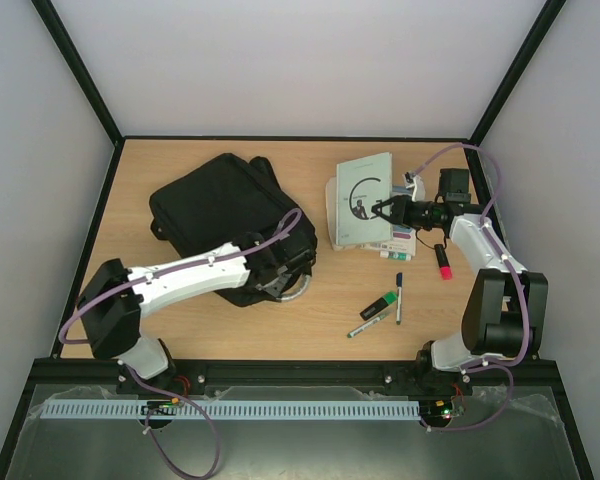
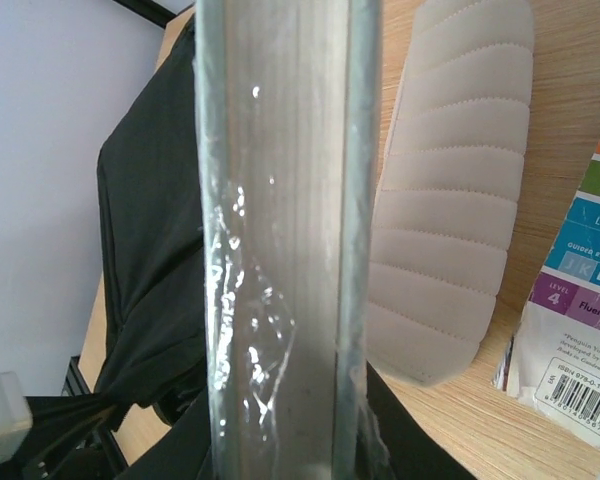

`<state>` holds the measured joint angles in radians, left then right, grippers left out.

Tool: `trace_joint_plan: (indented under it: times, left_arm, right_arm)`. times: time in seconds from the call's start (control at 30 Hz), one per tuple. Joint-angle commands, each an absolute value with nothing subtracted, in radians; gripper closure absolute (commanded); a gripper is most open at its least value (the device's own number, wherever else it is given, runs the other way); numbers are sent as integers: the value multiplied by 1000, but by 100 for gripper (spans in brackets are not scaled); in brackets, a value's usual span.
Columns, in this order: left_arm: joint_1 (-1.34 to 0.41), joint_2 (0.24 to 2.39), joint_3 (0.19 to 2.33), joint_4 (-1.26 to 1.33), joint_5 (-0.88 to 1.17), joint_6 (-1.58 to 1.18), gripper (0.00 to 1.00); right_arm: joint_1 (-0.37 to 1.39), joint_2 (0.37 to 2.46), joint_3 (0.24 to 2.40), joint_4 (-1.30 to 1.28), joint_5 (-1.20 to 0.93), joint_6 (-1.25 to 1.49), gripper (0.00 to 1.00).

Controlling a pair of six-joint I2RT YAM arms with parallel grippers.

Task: Pack the student bag
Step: Place the book in the student bag.

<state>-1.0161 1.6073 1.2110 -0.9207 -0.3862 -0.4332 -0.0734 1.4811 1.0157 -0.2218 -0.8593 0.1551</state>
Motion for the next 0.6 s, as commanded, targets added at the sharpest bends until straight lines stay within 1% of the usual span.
trace_joint_plan:
  times: [0.0,0.07,0.33,0.47,0.57]
  left_arm:
    - [-1016,1532,1238,-877,-447,-440,98]
    - [-1016,1500,1252,-880,-474,-443,98]
    - [-994,1346,1300,-835,-609,-457,98]
    - [-959,1278,1287,-764,-610,-450,98]
    - [-938,1238,1272,-717,-607,-444,98]
  right_arm:
    - [-71,1395,1012,-147,-935,210,99]
    - [-63,1363,1011,-179,-931,204,99]
    - [-15,1271,1113,-524,-1008,149,99]
    - [63,1252,1146,-653,-1020,147,99]
    - [131,1233,1120,-685,-1027,173,99]
